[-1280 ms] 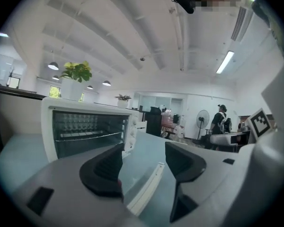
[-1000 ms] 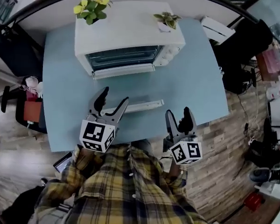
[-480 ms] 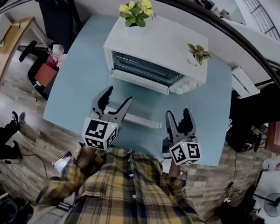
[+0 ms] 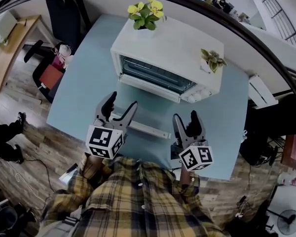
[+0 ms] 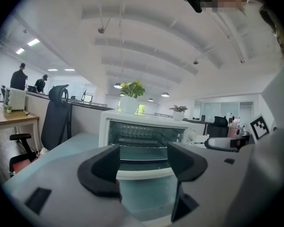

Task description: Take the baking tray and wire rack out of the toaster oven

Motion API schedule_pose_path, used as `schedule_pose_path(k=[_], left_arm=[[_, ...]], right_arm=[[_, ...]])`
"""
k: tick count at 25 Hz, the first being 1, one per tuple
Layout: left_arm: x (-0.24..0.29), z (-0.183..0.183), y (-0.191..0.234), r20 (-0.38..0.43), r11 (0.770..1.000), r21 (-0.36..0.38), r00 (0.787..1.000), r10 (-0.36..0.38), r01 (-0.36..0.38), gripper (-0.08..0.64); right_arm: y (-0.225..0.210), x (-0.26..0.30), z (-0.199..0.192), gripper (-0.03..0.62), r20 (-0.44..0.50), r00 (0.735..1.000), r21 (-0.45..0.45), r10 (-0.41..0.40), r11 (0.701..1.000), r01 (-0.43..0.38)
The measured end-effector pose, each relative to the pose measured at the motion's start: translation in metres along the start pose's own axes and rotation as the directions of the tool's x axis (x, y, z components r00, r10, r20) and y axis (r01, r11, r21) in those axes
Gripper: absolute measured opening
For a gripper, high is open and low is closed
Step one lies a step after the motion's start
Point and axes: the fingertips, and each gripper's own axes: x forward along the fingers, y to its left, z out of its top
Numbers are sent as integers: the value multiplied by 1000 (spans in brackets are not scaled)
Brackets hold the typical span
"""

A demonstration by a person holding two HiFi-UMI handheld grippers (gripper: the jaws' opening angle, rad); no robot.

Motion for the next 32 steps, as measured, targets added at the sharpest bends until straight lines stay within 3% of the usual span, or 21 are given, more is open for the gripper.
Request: schedule_pose_path(k=[10, 18, 25, 32], left_arm=[[17, -2, 5, -3, 997, -61, 999, -46, 46, 299], [31, -11, 0, -13, 978, -178, 993, -115, 111, 299], [49, -15, 2, 6, 924, -348, 986, -166, 158, 298], [70, -22, 9, 10, 880, -441, 981, -194, 178, 296]], right_arm=[[7, 18, -5, 330, -1, 1000, 45, 10, 999, -10], [20, 45, -14, 330, -9, 998, 82, 66, 995, -65], [24, 62, -18, 330, 12, 996, 144, 85, 986, -86], [13, 77, -22, 328, 50, 997, 291, 54, 954, -67]])
